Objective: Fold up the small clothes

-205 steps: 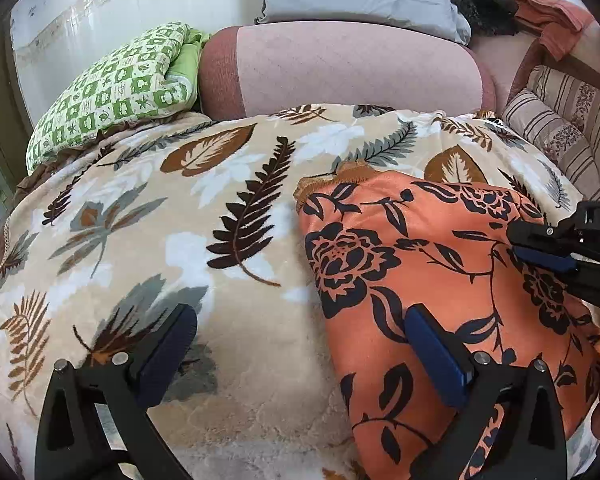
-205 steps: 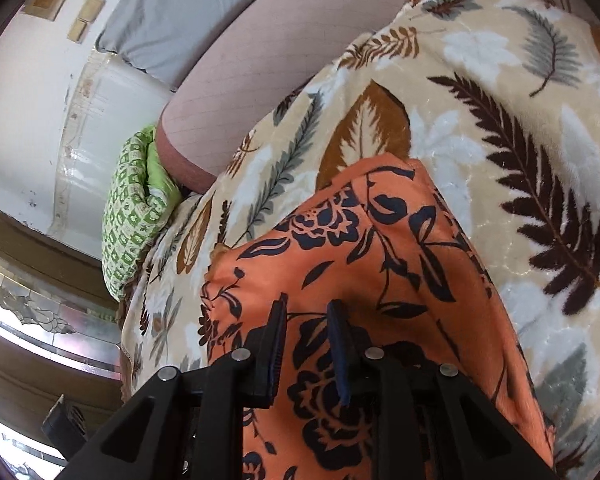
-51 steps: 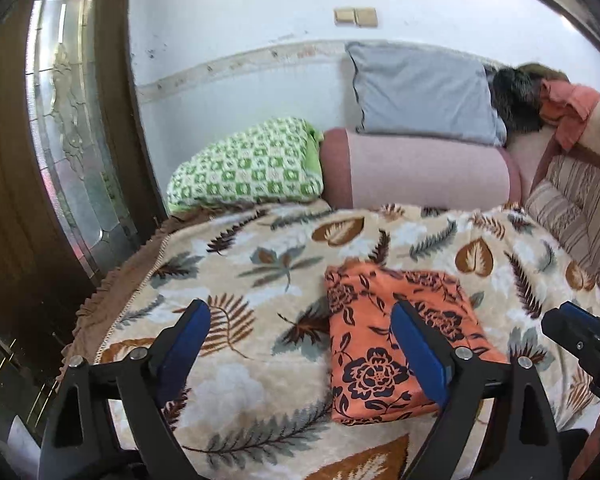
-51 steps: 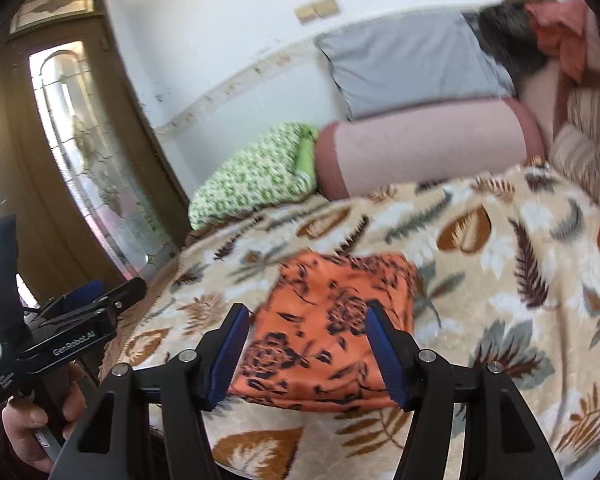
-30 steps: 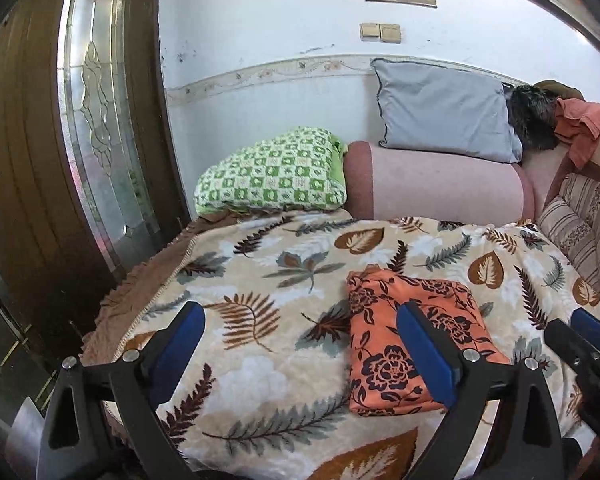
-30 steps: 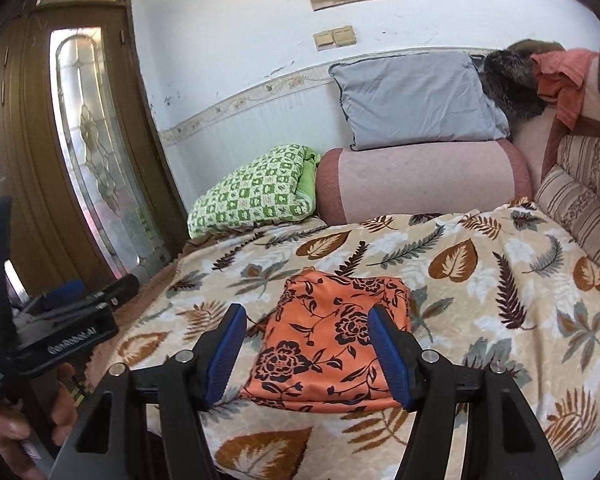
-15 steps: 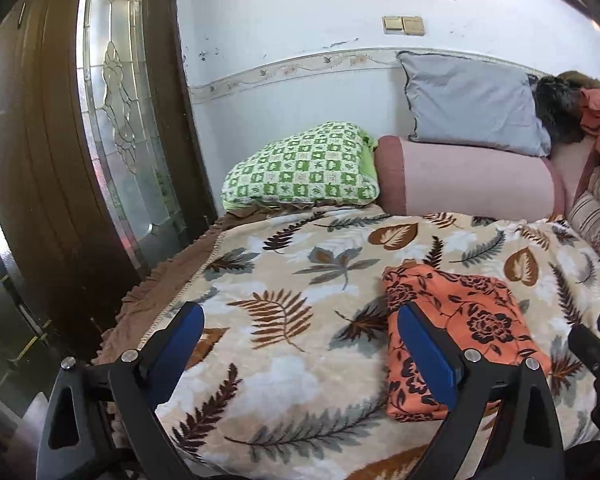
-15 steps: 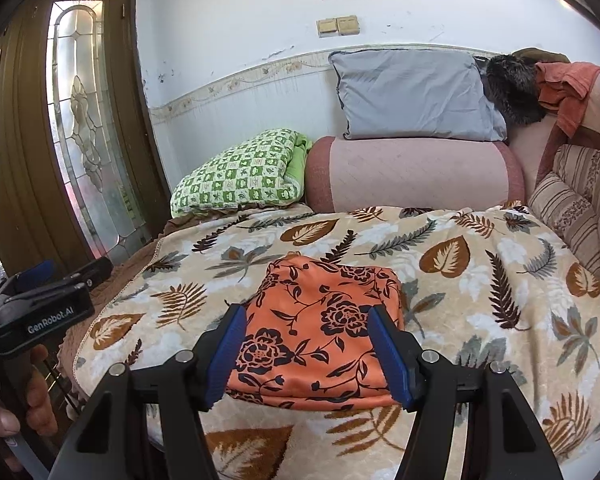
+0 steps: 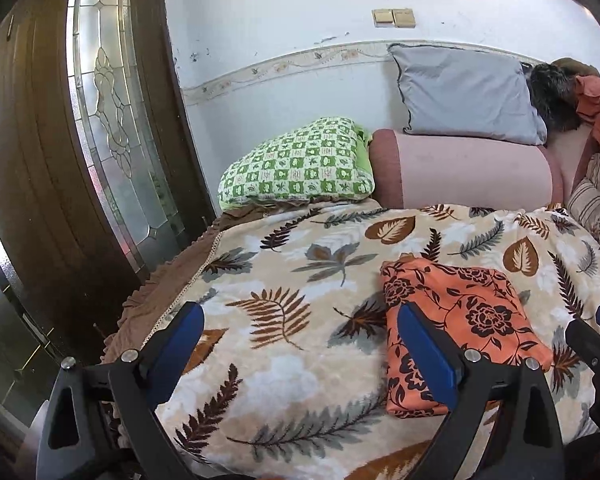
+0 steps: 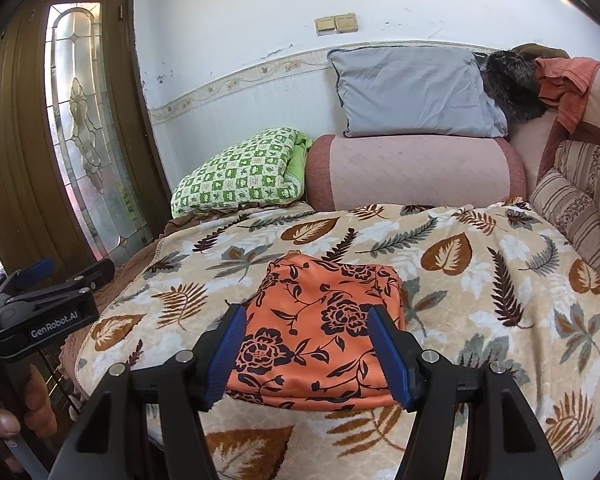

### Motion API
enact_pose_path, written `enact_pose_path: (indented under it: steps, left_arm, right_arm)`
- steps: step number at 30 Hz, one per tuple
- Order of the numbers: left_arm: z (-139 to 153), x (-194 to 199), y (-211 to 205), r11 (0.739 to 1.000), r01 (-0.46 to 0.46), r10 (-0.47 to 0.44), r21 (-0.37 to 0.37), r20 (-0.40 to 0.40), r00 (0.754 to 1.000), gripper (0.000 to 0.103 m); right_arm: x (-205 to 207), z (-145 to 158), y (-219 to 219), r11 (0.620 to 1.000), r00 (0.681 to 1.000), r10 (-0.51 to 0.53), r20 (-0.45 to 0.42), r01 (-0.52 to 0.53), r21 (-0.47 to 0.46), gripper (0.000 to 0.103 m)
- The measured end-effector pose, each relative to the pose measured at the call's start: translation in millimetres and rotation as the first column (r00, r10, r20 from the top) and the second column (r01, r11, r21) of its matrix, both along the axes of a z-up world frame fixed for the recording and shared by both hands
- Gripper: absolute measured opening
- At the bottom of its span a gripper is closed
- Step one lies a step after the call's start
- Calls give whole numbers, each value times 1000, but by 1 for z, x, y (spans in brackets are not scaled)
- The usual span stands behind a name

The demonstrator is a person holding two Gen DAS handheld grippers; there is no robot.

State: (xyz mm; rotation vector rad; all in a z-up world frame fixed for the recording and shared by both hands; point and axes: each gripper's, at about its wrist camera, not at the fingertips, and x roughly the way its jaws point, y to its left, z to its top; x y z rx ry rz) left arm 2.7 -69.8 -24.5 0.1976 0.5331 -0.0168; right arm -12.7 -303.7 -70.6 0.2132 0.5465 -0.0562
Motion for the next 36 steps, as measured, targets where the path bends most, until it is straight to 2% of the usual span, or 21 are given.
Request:
enact_pose_path:
  steps: [11, 36]
  left_arm:
    - [0, 5, 9, 999, 2, -3, -36, -36, 999, 97]
    - [1, 1, 19, 997, 30, -30, -66, -5, 1000, 97]
  right_arm:
    - [6, 0, 8, 1000, 1000, 26, -15, -26, -12, 66]
    - [12, -6, 23, 997, 998, 60, -36, -61, -38, 66]
